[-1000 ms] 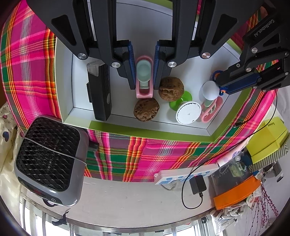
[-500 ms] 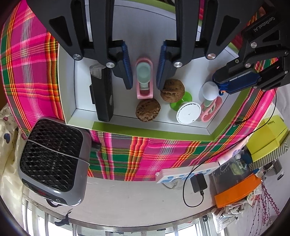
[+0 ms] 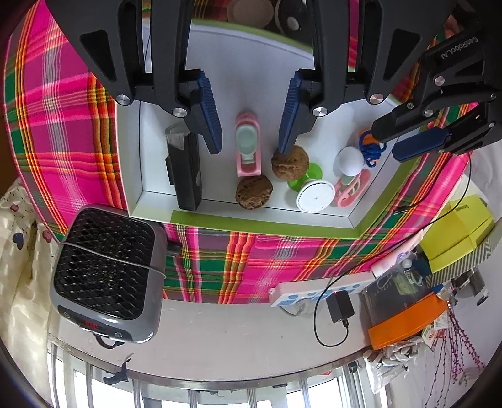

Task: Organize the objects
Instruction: 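Lower the toy figure and pink-teal clip into the box and open both grippers, then grasp the black white-dotted object with the left gripper while the right approaches the white cup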

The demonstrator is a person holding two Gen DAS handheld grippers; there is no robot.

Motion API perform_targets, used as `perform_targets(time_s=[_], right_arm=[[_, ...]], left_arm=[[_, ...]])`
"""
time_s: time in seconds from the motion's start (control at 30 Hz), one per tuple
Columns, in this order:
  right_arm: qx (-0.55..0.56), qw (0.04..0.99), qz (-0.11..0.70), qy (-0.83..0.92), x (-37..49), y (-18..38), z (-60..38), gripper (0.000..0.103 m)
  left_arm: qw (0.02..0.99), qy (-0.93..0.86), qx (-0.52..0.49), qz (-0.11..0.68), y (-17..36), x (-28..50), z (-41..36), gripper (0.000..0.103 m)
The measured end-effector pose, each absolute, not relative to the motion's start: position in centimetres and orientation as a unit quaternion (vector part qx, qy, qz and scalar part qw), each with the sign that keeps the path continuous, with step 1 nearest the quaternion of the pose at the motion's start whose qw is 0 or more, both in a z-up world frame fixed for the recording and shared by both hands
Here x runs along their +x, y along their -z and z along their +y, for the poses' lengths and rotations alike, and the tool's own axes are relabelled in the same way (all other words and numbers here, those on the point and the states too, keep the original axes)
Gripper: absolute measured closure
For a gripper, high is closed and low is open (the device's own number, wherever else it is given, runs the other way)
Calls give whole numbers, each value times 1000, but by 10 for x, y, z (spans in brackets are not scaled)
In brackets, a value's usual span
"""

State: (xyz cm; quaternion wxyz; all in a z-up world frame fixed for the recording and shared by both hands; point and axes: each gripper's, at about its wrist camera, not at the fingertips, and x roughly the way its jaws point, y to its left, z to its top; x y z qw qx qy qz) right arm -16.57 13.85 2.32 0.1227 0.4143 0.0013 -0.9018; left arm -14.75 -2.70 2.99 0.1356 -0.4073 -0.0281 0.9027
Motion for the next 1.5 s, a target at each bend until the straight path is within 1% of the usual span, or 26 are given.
perform_targets(time_s=[0.47,0.83,1.13,1.2,1.27,1.5], right_arm=[[378,121,-20,918,-121,-46,158,64],[373,113,-16,921,-88,-45,174,64],[379,102,-11,919,-73,-37,186,64],[381,98,-11,919,-71,-35,190,64],[382,95,-16,919,-68,-34,194,64],[383,88,-24,919,-67,-31,204,64]], left_arm=[[161,-907,-387,-38,-45,-113,-23,65],[195,-902,-384,-29,-46,-84,-7,65],[227,-886,-402,-34,-36,-80,14,64],[238,-880,-409,-35,-32,-80,21,61],[244,-877,-413,-33,-30,-80,26,60],[250,-868,-427,-31,-20,-86,40,60]])
